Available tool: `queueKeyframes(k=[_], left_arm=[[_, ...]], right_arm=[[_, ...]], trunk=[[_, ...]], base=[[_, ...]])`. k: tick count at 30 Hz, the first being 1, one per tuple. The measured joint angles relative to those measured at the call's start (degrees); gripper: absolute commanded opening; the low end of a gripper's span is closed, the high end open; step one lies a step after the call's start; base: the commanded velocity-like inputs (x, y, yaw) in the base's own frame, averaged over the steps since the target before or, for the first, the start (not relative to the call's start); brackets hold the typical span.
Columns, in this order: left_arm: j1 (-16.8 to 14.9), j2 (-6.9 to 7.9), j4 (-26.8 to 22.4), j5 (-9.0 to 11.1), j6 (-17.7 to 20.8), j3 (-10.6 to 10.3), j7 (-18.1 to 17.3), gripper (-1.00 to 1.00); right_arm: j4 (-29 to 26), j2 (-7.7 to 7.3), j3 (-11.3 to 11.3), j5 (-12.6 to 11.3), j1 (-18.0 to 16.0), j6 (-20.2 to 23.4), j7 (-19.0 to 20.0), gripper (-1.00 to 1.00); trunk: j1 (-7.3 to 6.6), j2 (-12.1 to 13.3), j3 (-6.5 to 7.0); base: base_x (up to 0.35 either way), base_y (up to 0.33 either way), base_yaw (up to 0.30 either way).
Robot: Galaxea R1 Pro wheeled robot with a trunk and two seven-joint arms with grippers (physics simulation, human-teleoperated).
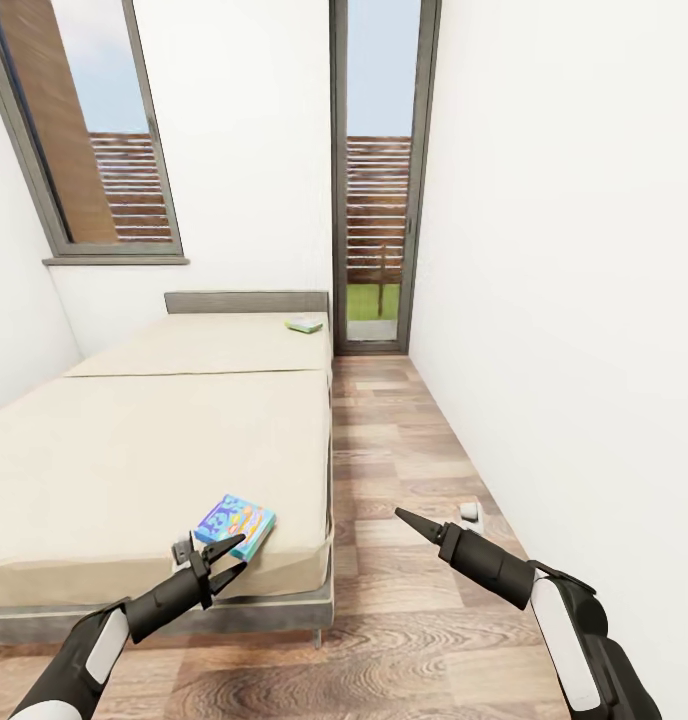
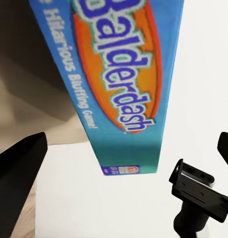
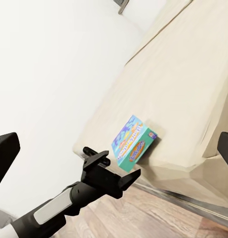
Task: Put all the toys in the child's room - the three board games (two on the bed and one on the table), the two jigsaw puzzles on the table, and the tennis ball on the table - inside the toy box on the table in the child's room.
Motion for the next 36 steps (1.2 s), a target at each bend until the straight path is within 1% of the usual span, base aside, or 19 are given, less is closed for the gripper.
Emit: queueKeyframes(k=[36], left_arm=[[0.07, 0.00, 0.00, 0.00, -0.07, -0.01, -0.13, 1.00]], right_arm=[[0.00, 0.00, 0.07, 0.00, 0.00, 0.00, 0.00, 1.00]], trunk=[[0.00, 0.00, 0.00]], base=[[0.002, 0.000, 0.000]])
